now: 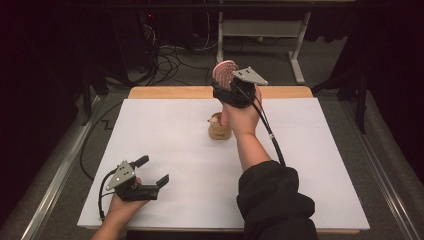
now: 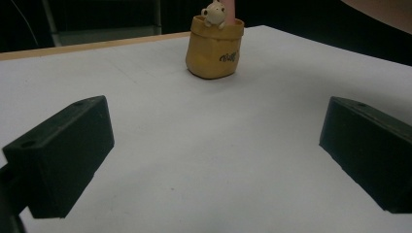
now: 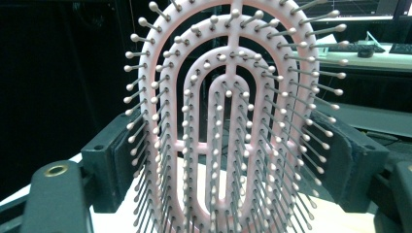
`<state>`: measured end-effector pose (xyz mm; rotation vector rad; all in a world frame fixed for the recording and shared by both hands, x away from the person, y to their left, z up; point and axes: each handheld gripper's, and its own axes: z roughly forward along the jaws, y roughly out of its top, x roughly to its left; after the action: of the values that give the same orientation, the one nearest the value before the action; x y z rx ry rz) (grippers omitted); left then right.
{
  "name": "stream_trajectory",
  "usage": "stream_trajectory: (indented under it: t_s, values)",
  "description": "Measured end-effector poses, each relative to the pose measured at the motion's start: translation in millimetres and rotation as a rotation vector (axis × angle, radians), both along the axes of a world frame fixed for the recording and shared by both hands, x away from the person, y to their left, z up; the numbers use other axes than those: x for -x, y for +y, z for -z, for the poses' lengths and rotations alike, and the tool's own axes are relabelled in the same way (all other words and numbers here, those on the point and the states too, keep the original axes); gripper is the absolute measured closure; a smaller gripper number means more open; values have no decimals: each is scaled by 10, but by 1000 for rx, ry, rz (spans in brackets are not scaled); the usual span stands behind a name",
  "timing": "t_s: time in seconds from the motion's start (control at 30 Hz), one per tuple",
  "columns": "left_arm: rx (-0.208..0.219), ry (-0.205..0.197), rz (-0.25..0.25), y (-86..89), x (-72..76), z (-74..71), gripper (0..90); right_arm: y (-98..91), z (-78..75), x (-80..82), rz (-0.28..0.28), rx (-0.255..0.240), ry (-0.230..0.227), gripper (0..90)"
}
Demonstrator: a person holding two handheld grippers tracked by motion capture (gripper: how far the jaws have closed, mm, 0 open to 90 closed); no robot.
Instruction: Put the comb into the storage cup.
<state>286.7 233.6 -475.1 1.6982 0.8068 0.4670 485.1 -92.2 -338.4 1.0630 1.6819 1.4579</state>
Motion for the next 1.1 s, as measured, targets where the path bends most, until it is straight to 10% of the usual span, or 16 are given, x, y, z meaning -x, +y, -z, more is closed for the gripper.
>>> stream_trajectory:
  t_s: [1.1]
  values:
    - [2,0,-3,6,5,2,0,41,279,-28,4,16,47,203]
